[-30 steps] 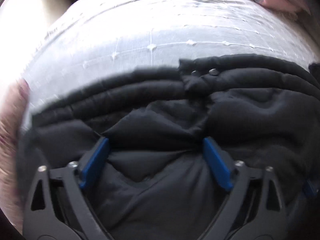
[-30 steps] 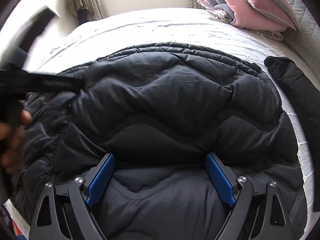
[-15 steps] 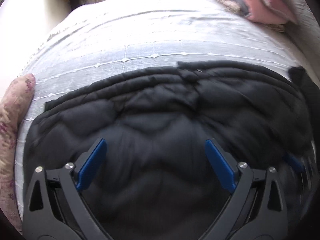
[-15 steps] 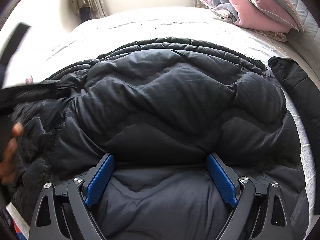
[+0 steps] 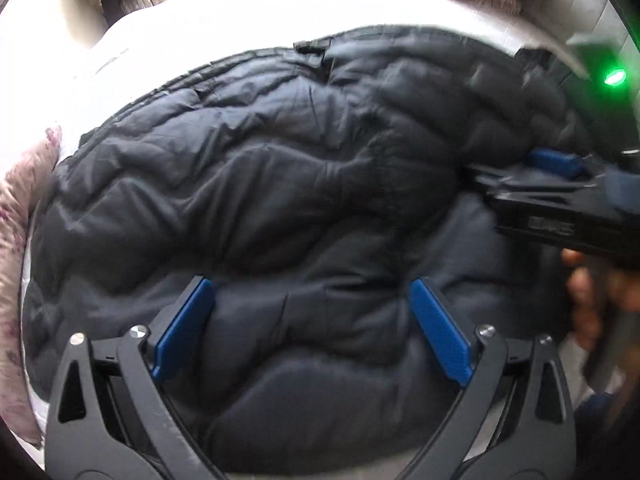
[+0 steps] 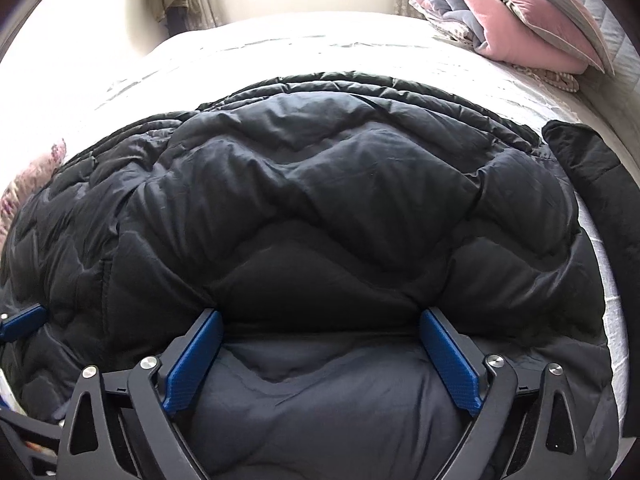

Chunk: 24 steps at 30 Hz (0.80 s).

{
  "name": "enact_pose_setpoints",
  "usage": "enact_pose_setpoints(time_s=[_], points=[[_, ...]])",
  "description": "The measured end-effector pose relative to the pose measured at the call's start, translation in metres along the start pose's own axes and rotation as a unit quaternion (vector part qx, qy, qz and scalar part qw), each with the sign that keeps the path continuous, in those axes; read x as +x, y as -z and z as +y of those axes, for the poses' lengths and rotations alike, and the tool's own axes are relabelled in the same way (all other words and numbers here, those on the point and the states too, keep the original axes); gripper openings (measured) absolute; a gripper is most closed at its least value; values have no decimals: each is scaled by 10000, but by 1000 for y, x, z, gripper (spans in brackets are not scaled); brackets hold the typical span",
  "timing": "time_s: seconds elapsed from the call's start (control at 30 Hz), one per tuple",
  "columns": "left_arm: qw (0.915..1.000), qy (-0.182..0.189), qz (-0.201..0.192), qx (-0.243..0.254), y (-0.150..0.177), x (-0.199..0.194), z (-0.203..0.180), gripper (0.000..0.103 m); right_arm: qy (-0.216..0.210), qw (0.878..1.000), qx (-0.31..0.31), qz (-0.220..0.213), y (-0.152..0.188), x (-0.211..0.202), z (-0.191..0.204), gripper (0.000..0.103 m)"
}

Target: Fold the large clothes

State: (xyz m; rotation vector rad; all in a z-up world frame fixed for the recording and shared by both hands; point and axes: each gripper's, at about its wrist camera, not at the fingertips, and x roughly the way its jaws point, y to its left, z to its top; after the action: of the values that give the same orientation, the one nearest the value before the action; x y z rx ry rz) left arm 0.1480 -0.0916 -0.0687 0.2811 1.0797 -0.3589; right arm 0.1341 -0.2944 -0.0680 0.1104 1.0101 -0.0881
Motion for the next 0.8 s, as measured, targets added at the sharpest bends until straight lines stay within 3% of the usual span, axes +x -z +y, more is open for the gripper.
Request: enact_pose_setpoints(time_s=[0.13,0.23,0.43,0.53,0.67,0.8], points=[[9995,-89,-152,244,28,-17,-6,100,-52,10000,31,26,-1,0,-2,101],[9989,-164,25,435,47,4,-17,100,-40,10000,25,32,-2,1,-2,101],[9996,24,183,225,39,8,-4,100,-28,10000,-5,16,0,1,0,103],[9991,369,97,-158,21,-7,20,99,-108,9999,37,24,0,1,-2,103],[9967,483,-424,-502,-24,-33,42,99,-102,9999,59,26,-1,-1,-5,103],[9959,479,-511,-575,-68,-19,38,99,-54,10000,20,11,1,-2,-4,103]])
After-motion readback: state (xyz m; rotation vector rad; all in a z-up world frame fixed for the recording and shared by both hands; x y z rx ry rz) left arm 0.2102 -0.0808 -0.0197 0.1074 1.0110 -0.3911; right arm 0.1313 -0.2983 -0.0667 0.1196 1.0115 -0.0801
